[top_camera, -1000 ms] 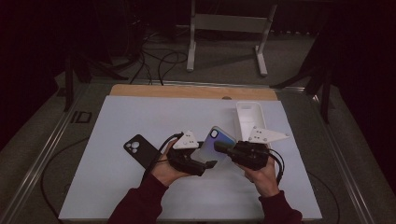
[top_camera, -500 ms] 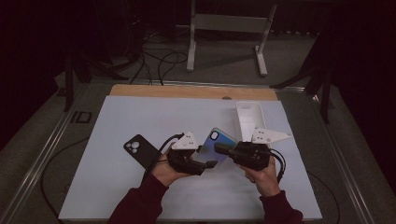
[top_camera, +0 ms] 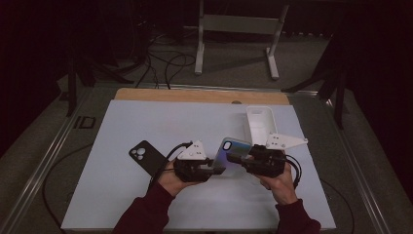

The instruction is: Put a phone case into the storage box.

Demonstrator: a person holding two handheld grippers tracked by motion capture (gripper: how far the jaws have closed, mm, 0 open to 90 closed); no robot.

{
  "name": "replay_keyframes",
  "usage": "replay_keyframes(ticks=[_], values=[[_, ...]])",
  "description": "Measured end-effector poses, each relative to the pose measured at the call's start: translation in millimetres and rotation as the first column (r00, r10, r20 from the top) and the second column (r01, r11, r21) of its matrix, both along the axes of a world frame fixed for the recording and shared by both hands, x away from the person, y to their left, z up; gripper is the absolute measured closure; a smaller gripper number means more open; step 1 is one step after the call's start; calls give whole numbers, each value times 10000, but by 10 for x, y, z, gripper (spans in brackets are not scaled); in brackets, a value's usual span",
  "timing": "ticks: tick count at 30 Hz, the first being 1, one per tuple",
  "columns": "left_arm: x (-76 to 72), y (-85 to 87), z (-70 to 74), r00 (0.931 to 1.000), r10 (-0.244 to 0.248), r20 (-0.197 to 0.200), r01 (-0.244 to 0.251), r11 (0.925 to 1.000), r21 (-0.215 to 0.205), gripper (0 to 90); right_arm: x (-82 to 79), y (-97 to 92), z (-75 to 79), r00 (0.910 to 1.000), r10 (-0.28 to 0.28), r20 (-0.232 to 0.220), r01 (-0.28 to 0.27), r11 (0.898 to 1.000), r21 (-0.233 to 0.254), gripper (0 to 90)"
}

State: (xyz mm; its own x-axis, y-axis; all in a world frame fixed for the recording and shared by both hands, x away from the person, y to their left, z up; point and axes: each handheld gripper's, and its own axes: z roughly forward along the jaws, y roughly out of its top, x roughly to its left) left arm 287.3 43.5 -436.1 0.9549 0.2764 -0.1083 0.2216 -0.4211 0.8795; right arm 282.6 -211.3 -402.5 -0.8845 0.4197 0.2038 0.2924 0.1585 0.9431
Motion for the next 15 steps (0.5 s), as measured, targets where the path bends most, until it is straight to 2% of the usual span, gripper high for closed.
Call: replay_keyframes(ticks=[3,7,8,9,10,11,13,14,15], values=[[-17,-17,-6,10000,-55,81,54,10000,43,807,7,15,-6,10000,-30,-87,30,10000,18,495],[-31,-32,0,9998,4,219,-6,10000,86,811,7,34,-8,9998,-124,-169,124,9999,8,423],[-39,-41,2,9996,50,288,-54,9999,124,812,7,45,-9,9996,-213,-206,212,9998,-66,362],[-42,-43,5,9993,134,350,-140,9997,187,814,0,66,-10,9986,-495,-184,489,9984,-287,281],[-40,-38,6,9993,135,335,-140,9998,151,814,-5,82,-16,9971,-765,-39,762,9953,-602,248],[-40,-38,6,9993,135,335,-140,9998,151,814,-10,85,-23,9967,-813,19,812,9942,-705,219],[-39,-32,9,9991,181,373,-187,9997,162,814,-10,85,-23,9967,-813,19,812,9942,-705,219],[-34,-14,18,9986,337,403,-344,9993,161,814,-12,87,-28,9956,-939,-1,936,9930,-717,172],[-34,-9,20,9982,436,423,-444,9989,172,814,-12,64,-33,9900,-1413,-38,1407,9875,-716,122]])
